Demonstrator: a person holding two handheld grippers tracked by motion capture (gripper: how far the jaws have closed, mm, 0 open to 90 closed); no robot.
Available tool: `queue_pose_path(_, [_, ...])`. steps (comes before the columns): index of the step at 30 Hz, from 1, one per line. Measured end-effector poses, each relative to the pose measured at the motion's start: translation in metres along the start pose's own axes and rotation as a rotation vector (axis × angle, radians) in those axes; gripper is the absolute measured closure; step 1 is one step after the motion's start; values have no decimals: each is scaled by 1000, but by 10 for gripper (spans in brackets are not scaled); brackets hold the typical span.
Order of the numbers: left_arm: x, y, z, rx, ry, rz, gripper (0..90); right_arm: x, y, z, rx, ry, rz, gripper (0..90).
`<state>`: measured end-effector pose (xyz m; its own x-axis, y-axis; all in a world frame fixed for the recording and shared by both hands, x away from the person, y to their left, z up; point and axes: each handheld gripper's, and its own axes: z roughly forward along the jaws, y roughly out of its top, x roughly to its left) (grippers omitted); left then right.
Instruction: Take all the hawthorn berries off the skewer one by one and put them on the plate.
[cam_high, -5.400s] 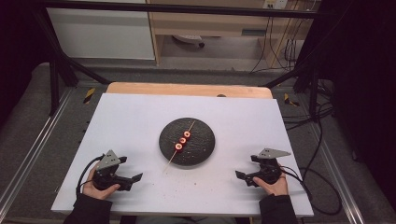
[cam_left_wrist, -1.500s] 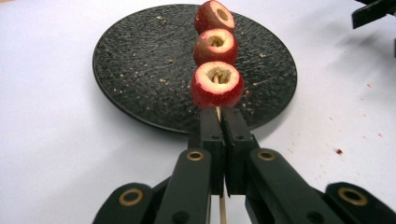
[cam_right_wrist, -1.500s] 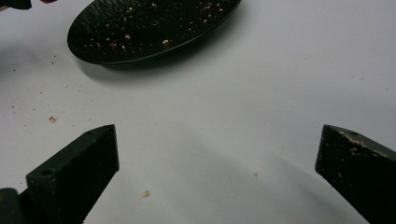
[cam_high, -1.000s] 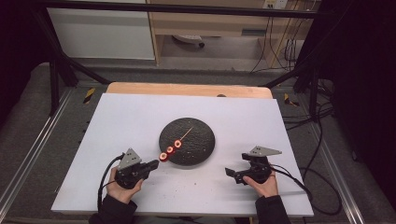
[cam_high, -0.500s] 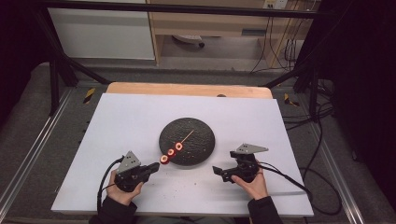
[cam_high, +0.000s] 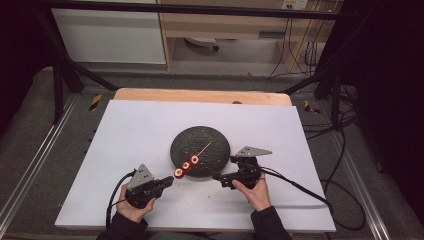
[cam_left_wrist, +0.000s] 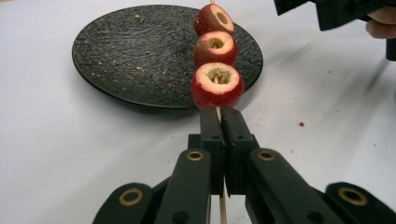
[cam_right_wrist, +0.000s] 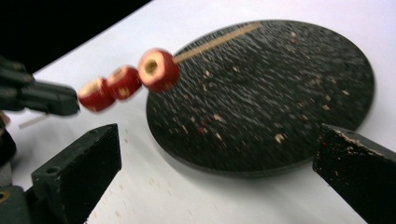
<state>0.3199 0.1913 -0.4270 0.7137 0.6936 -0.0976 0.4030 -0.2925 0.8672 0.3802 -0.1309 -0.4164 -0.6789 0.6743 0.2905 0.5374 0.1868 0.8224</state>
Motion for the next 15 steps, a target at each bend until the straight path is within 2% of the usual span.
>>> queue_pose_path(3, [-1,0,0,-1,-3,6,883,5,8,10,-22,23,25,48])
queue_pose_path(8, [-4,0,0,-4,-7,10,883,10,14,21,-30,28,46,84])
queue_pose_path(11, [-7,1,1,-7,-8,18,882,12,18,30,-50,43,89,119])
queue_pose_path(12, [-7,1,1,-7,-9,20,882,12,18,30,-50,43,89,128])
queue_pose_path(15, [-9,1,2,-6,-10,25,883,12,19,38,-62,53,114,194])
